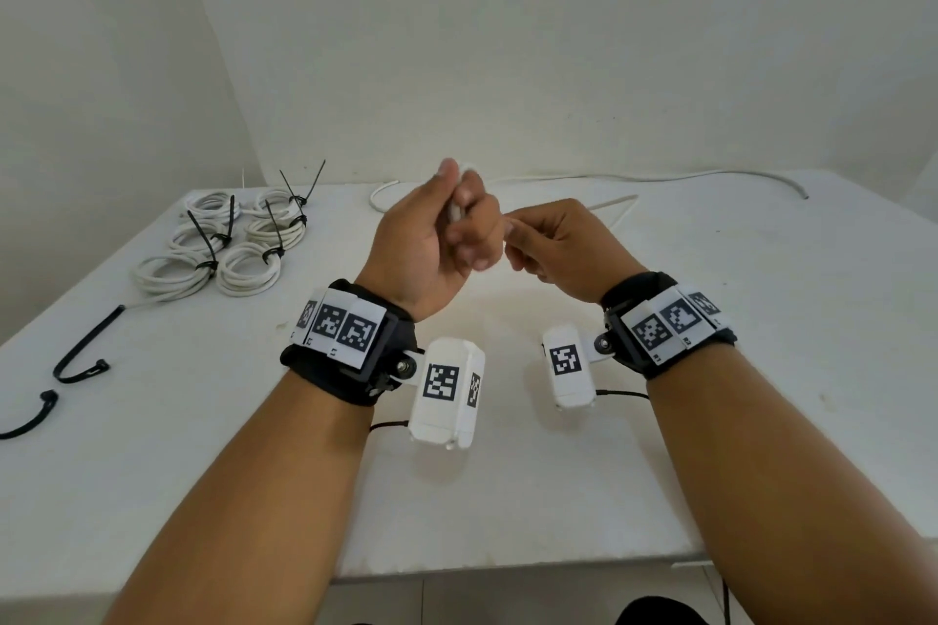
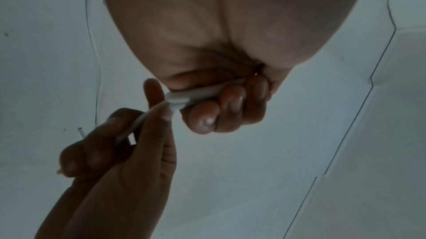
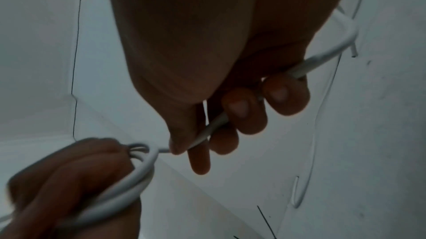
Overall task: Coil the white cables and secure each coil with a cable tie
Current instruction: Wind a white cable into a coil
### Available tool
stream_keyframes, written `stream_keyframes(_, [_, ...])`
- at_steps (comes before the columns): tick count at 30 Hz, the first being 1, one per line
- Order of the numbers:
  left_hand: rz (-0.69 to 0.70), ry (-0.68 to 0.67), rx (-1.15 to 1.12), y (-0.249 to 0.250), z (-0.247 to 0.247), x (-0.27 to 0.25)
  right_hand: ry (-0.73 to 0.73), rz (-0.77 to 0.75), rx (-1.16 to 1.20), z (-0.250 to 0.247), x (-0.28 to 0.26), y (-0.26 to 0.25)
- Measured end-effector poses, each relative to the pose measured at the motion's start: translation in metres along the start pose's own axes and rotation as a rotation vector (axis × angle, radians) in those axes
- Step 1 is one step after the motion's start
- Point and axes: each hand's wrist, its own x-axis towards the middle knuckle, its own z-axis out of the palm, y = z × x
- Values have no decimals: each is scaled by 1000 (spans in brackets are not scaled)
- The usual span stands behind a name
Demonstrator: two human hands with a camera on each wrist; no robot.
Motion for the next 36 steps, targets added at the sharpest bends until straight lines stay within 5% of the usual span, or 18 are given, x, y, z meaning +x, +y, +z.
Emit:
stream_keyframes(10, [199, 405, 152, -14, -13, 10, -222, 123, -224, 15, 2, -4])
stream_keyframes(14, [167, 516, 493, -18, -28, 12, -317, 93, -296, 20, -1, -9])
stream_keyframes(17, [63, 484, 889, -23, -26, 7, -322, 60, -390, 20, -2, -13])
stream_keyframes(21, [-17, 470, 1104, -26, -24, 10, -301, 41, -435, 13, -4, -17])
stream_keyframes(27, [-240, 393, 1257, -29, -30, 14, -193, -20, -477, 5, -8, -22])
stream_keyframes(32, [-388, 176, 1293, -24, -21, 11, -58, -61, -397, -9, -7, -15])
stream_keyframes(36, [-459, 144, 1062, -26, -15, 10, 39, -58, -324, -18, -7, -5])
